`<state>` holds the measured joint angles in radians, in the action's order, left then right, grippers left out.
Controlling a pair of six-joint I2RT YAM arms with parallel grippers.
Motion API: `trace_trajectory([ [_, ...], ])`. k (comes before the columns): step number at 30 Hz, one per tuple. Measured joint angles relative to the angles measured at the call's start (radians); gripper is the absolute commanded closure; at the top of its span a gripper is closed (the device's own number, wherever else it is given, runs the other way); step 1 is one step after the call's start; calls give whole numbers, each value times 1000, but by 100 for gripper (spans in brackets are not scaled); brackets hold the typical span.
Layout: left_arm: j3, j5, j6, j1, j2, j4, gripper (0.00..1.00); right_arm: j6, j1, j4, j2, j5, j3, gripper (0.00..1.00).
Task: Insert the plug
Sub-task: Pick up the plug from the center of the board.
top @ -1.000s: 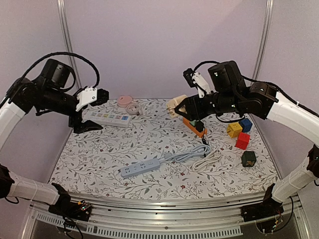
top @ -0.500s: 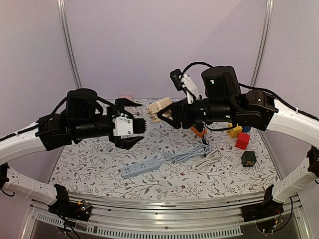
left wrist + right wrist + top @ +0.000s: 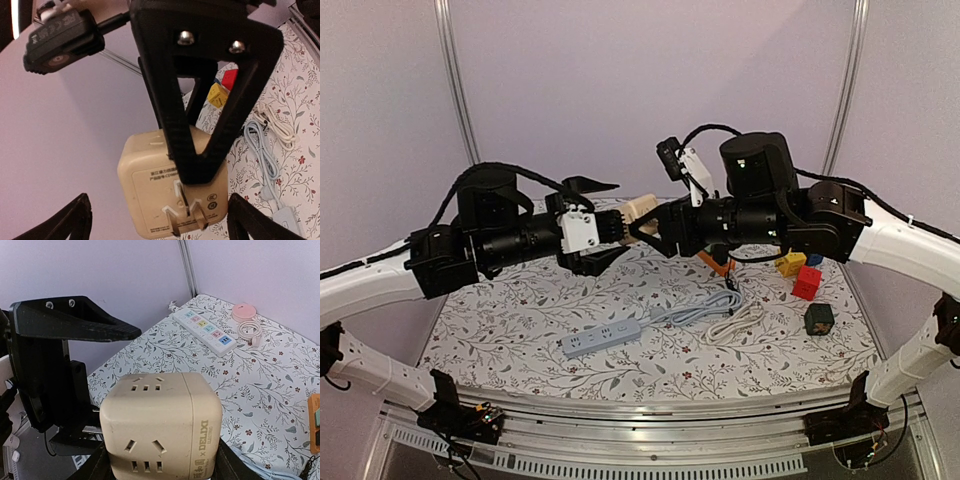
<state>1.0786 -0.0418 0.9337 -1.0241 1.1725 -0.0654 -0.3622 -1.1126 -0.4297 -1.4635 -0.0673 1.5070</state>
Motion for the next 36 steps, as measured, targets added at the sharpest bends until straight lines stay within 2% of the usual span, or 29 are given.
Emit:
trace_trajectory([
  [5,11,18,-3,-2,11,-7,16,0,0,6,0,10,1,100],
  [7,17,24,-4,-3,16,-10,20,0,-1,7,0,14,1,100],
  [9,19,28,-10,-3,21,-14,32,0,-3,9,0,14,1,100],
  [12,23,31,-28,-6,27,-27,54,0,-7,14,0,11,2,100],
  [16,34,23,-50,-8,27,-34,100,11,-7,19,0,2,4,100],
  [18,37,23,-58,-8,27,-39,100,25,-7,19,1,1,5,100],
  [19,37,22,-60,-8,27,-40,100,26,-7,19,1,2,5,97],
  [20,37,22,-62,-8,27,-40,100,27,-7,19,1,4,5,90],
  [21,38,22,-65,-8,26,-42,100,27,-6,19,1,6,5,76],
  [24,45,23,-79,-10,22,-60,100,28,-6,23,2,18,5,20],
  [25,51,26,-89,-11,21,-68,100,28,-6,27,5,23,3,5],
  [26,57,35,-105,-12,18,-76,100,38,-6,37,11,31,-3,2],
  [30,84,103,-213,-13,-3,-145,100,144,-16,59,82,96,-65,1],
  [33,106,193,-324,-13,-35,-208,100,266,-19,120,195,181,-186,1],
  [36,129,322,-441,-12,-73,-260,100,390,-20,269,326,290,-357,1],
])
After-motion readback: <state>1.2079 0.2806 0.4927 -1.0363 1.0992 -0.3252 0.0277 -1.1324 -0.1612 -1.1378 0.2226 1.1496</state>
